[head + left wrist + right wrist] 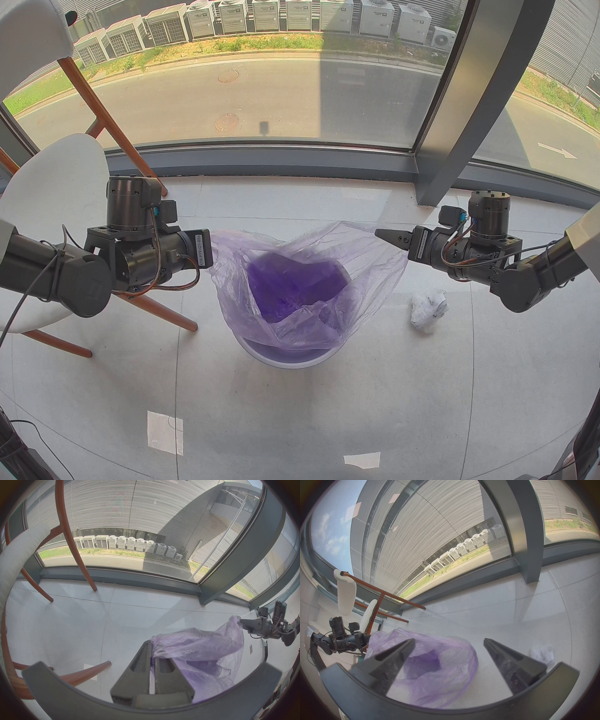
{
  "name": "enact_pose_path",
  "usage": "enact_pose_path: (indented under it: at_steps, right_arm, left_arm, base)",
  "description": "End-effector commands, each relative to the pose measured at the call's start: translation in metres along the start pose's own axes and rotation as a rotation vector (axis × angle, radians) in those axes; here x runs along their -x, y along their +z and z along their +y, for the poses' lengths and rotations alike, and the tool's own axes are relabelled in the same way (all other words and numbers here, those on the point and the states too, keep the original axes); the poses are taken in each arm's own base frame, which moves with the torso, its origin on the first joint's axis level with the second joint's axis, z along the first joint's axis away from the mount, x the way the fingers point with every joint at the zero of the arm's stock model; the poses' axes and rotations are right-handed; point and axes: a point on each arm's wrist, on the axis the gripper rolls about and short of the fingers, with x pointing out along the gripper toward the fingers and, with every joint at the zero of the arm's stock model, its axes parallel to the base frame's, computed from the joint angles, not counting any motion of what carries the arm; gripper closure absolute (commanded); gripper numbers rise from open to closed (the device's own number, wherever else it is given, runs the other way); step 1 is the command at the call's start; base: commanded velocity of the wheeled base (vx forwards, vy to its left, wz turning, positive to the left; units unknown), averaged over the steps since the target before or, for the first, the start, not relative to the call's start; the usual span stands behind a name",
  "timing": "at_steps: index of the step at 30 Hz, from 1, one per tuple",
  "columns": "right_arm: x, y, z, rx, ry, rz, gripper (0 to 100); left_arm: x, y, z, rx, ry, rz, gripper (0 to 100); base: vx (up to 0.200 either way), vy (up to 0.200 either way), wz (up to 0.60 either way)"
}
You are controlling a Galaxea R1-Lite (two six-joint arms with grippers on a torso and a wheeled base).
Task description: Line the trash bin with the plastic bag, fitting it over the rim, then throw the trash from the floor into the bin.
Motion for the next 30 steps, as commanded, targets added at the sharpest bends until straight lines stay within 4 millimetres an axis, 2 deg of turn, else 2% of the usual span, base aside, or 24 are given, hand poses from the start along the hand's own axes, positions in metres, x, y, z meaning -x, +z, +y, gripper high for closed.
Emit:
enact_pose_path:
  at_steps: [1,2,3,4,5,9,10,13,15,18,19,24,28,30]
  right_arm:
    - [0.037,0.005,0.016,-0.018,0.002,0.046,0]
    - [0.037,0.005,0.016,-0.018,0.002,0.046,0]
    - [0.051,0.003,0.020,-0.030,0.016,0.090,0]
    - [0.051,0.003,0.020,-0.030,0.016,0.090,0]
    - [0.060,0.006,0.023,-0.034,0.036,0.103,0]
    - [0.075,0.010,0.032,-0.040,0.044,0.109,0]
    - [0.086,-0.002,0.036,-0.086,0.020,0.184,0]
    - [0.092,-0.036,0.045,-0.128,0.023,0.314,0]
    - [0.092,-0.046,0.043,-0.131,0.014,0.336,0]
    - [0.090,-0.052,0.041,-0.142,0.016,0.333,0]
    - [0.088,-0.054,0.041,-0.155,0.014,0.340,0]
    - [0.070,-0.071,0.039,-0.208,-0.003,0.406,0]
    - [0.059,-0.070,0.036,-0.208,-0.001,0.382,0]
    - [0.052,-0.071,0.036,-0.212,0.009,0.361,0]
  left_arm:
    - [-0.017,-0.007,0.000,-0.001,0.005,0.027,100]
    - [-0.017,-0.007,0.000,-0.001,0.005,0.027,100]
    - [-0.023,-0.007,0.000,-0.001,0.010,0.028,100]
    - [-0.023,-0.007,0.000,-0.001,0.010,0.028,100]
    - [-0.027,-0.002,0.001,0.005,0.019,0.009,100]
    - [-0.033,0.000,0.001,0.009,0.051,-0.004,100]
    - [-0.034,0.000,0.002,0.009,0.053,-0.003,100]
    - [-0.034,0.000,0.001,0.011,0.051,-0.003,100]
    - [-0.034,0.001,0.001,0.020,0.053,-0.008,100]
    - [-0.034,-0.003,0.002,0.034,0.063,0.007,100]
    - [-0.034,-0.005,0.003,0.031,0.065,0.016,0]
    - [-0.031,0.000,0.002,0.037,0.060,-0.007,0]
    - [-0.026,0.002,0.004,0.031,0.064,-0.003,0]
    - [-0.004,0.015,0.003,0.035,0.055,-0.026,0]
  base:
    - [0.000,0.000,0.00]
    - [0.000,0.000,0.00]
    - [0.000,0.000,0.00]
    - [0.000,0.000,0.00]
    - [0.000,0.000,0.00]
    - [0.000,0.000,0.00]
    - [0.000,0.000,0.00]
    - [0.000,0.000,0.00]
    - [0.000,0.000,0.00]
    - [0.000,0.000,0.00]
    - [0.000,0.000,0.00]
    - [0.000,0.000,0.00]
    - [0.000,0.000,0.00]
    - [0.000,0.000,0.00]
